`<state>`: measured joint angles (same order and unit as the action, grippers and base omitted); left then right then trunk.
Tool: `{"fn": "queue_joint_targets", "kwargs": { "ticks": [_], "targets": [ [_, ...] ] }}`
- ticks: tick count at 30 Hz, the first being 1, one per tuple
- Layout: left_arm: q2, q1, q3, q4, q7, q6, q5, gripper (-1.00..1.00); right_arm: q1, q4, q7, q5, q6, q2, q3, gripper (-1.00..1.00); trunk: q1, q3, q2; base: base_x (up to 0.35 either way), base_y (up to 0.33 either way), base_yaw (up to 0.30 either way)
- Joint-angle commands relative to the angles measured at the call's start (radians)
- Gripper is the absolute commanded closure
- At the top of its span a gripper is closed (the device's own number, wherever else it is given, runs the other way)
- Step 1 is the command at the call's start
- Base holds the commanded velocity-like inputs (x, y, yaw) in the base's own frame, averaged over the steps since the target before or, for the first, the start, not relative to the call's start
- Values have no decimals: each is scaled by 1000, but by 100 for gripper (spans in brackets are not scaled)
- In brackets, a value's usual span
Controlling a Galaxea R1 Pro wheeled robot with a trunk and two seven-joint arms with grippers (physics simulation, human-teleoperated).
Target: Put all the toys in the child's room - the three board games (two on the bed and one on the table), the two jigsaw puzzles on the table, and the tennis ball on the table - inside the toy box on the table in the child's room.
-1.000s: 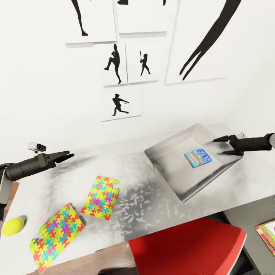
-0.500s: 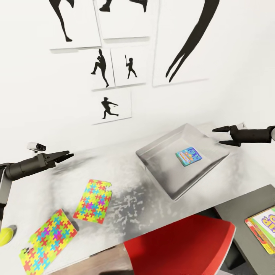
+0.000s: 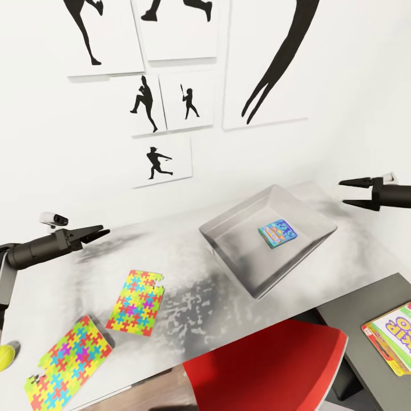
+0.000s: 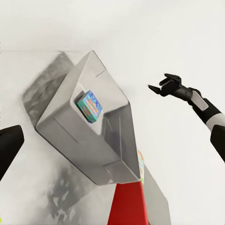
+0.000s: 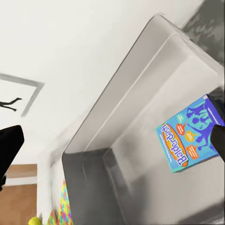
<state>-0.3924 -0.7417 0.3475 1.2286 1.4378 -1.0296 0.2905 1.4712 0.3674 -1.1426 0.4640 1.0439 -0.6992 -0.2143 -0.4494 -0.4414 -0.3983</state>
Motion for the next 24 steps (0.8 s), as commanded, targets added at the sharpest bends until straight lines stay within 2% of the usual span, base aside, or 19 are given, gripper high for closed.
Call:
{"fn": "queue_joint_targets", "kwargs": {
  "ticks": [1,6,12,24],
  "targets": [
    [-1,-1,0,0,3,-10,1,-100,-2,2,-7,1,3,-5,-5,-100,-1,-2,-2,0,0,-4],
    [-1,-1,4,0,4,-10,1,-100,-20,9,-16,2,3,-18,-4,-100,-1,-2,-2,0,0,-2],
    [-2,-1,16,2,4,-10,1,-100,-33,10,-18,3,3,-22,-4,-100,-1,-2,-2,-20,0,0],
    [-3,-1,23,5,5,-10,2,-100,-38,9,-60,2,3,-26,-4,-100,-1,-1,-2,-184,0,-2]
  ]
}}
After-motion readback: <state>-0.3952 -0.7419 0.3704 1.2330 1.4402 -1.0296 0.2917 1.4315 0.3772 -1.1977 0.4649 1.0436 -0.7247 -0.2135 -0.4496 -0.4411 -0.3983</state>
